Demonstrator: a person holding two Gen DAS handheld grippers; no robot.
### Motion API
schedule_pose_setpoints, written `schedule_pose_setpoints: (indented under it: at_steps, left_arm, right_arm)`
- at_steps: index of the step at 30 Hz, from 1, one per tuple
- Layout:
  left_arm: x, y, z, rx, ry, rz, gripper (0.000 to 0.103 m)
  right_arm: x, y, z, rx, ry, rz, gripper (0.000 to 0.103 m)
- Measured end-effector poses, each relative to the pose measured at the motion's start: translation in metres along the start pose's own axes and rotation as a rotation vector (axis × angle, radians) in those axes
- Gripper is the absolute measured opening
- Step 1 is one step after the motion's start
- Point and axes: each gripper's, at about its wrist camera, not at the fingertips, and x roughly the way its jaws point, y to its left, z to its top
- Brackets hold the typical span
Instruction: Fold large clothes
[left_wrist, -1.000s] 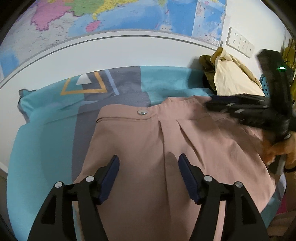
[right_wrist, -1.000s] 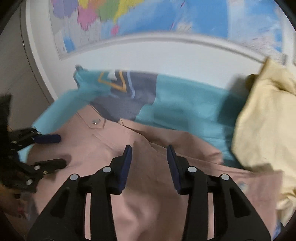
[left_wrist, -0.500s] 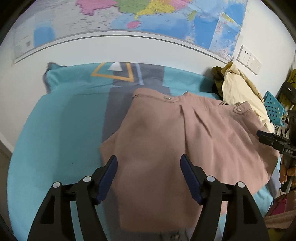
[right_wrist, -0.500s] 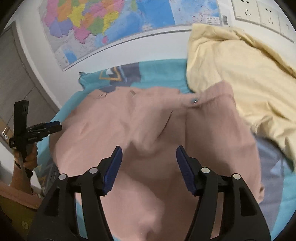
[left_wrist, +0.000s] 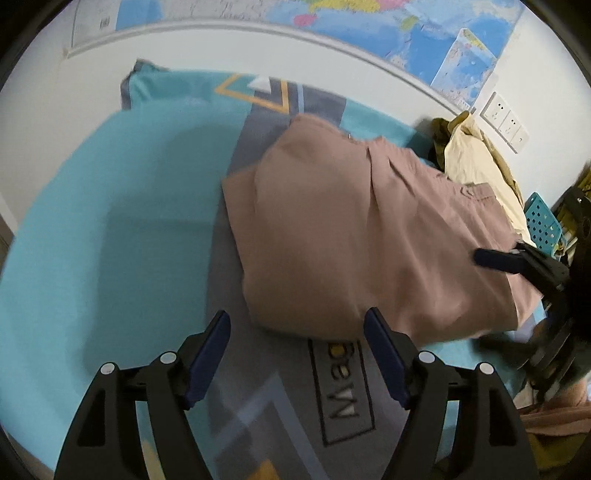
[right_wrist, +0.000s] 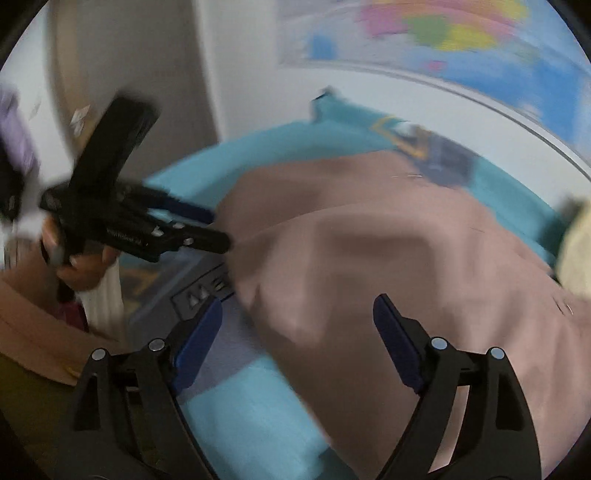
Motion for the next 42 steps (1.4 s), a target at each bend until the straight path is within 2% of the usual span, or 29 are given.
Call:
schedule_pose_setpoints:
  at_steps: [3,5,8,12,18,19,21,23,24,25,29,34,37,40,42]
  left_arm:
    - [0.002,-0.003,-0.010,-0.010,0.011,-0.011,0.072]
    - [0.001,-0.002,-0.014,-0.021,0.016,-0.024,0.072]
    - [0.001,-0.007,-0.017,-0.008,0.011,-0.005,0.072]
    - [0.001,-0.014,-0.016,0.012,0.004,0.002,0.073]
    - [0.006,-0.026,-0.019,0.042,0.012,-0.012,0.073]
    - [0.007,-0.027,-0.019,0.046,0.014,-0.014,0.073]
    - [0.009,-0.029,-0.019,0.046,0.018,-0.020,0.073]
    - [0.010,-0.030,-0.020,0.046,0.018,-0.023,0.074]
    - [0.010,-0.030,-0.020,0.046,0.017,-0.023,0.074]
    - [0.010,-0.030,-0.020,0.046,0.017,-0.029,0.074]
    - [0.014,-0.031,-0.017,0.036,0.014,-0.052,0.078]
    - [0.021,-0.030,-0.008,-0.037,0.010,-0.161,0.081]
    - [0.027,-0.028,-0.001,-0.095,0.015,-0.257,0.082]
    - [0.031,-0.027,0.006,-0.143,-0.004,-0.292,0.082]
    - [0.035,-0.022,0.011,-0.195,-0.015,-0.332,0.082]
  right_arm:
    - [0.031,0.022,-0.002,-0.128,0.060,-0.072,0.083]
    - [0.040,0.024,-0.006,-0.156,0.071,-0.131,0.083]
    - [0.037,0.014,-0.008,-0.115,0.049,-0.144,0.077]
    - [0.037,0.003,-0.012,-0.079,0.053,-0.168,0.075]
    - [0.038,0.010,-0.018,-0.100,0.045,-0.192,0.075]
    - [0.037,0.010,-0.019,-0.097,0.041,-0.196,0.071]
    - [0.036,0.006,-0.018,-0.074,0.036,-0.178,0.064]
    - [0.033,0.001,-0.015,-0.048,0.025,-0.158,0.049]
    - [0.032,0.000,-0.012,-0.042,0.024,-0.149,0.046]
    - [0.030,-0.002,-0.011,-0.031,0.019,-0.139,0.039]
    - [0.021,-0.016,-0.003,0.061,-0.007,-0.054,0.021]
    - [0.009,-0.035,0.006,0.179,-0.053,0.031,0.015]
    - [0.005,-0.039,0.006,0.228,-0.065,0.062,0.015]
    - [0.005,-0.039,0.004,0.248,-0.057,0.078,0.015]
    - [0.004,-0.037,0.001,0.263,-0.054,0.096,0.020]
